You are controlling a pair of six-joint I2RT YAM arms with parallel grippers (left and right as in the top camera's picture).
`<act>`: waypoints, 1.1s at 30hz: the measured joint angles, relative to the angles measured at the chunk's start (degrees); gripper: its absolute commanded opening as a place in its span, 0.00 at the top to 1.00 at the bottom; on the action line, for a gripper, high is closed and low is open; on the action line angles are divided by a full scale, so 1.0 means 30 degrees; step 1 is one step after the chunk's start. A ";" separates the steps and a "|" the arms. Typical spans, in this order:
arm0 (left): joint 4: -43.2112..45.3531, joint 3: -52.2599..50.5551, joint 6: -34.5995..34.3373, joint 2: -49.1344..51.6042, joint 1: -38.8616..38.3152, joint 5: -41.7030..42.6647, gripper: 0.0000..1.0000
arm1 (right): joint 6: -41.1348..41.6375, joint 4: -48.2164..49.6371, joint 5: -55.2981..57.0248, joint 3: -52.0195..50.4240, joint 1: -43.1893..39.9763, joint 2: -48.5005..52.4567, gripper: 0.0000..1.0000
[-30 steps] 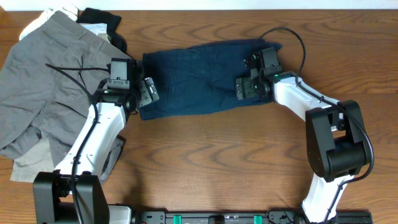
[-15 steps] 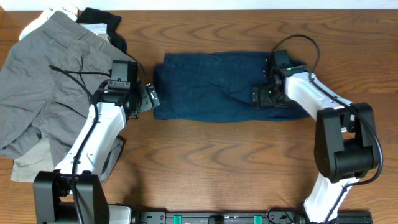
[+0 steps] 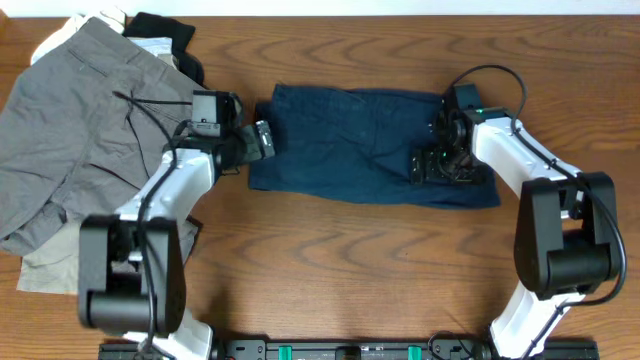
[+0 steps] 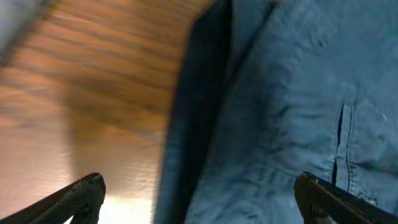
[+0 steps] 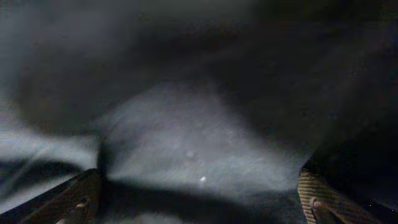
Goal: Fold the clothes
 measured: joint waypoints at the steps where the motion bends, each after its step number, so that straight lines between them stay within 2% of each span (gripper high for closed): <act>1: 0.0000 0.0080 0.0219 0.0364 0.0000 0.0350 0.02 | -0.0138 -0.0160 -0.0277 -0.0109 0.0000 -0.0262 0.01; 6: -0.0430 0.1282 0.1566 0.2266 0.0007 0.1392 0.02 | -0.0794 -0.0787 -0.1056 -0.0299 0.0000 -0.3300 0.01; 13: -0.0255 0.1858 0.2164 0.2812 0.0306 0.1836 0.00 | -0.1100 -0.1166 -0.1209 -0.0291 0.0000 -0.7147 0.01; 14: -0.0211 0.1858 0.2193 0.2820 0.0372 0.1880 0.02 | -0.1107 -0.1319 -0.1188 -0.0291 0.0000 -0.7468 0.01; 18: -0.0160 0.1865 0.2404 0.2936 0.0386 0.2193 0.20 | -0.1151 -0.1705 -0.1166 -0.0291 -0.0007 -0.7825 0.01; 21: -0.0117 0.1902 0.2346 0.3162 0.0277 0.2470 0.50 | -0.1151 -0.1909 -0.1129 -0.0291 -0.0058 -0.7876 0.01; 26: 0.0124 0.2040 0.2412 0.3614 0.0073 0.2871 0.65 | -0.1151 -0.1989 -0.1086 -0.0291 -0.0597 -0.7883 0.01; 30: 0.0146 0.2040 0.2164 0.3759 0.0051 0.2922 0.94 | -0.1151 -0.1880 -0.1107 -0.0291 -0.1078 -0.7883 0.01; 33: 0.0160 0.2055 0.2004 0.3818 0.0058 0.3118 0.94 | -0.1151 -0.1690 -0.1100 -0.0291 -0.1341 -0.7883 0.01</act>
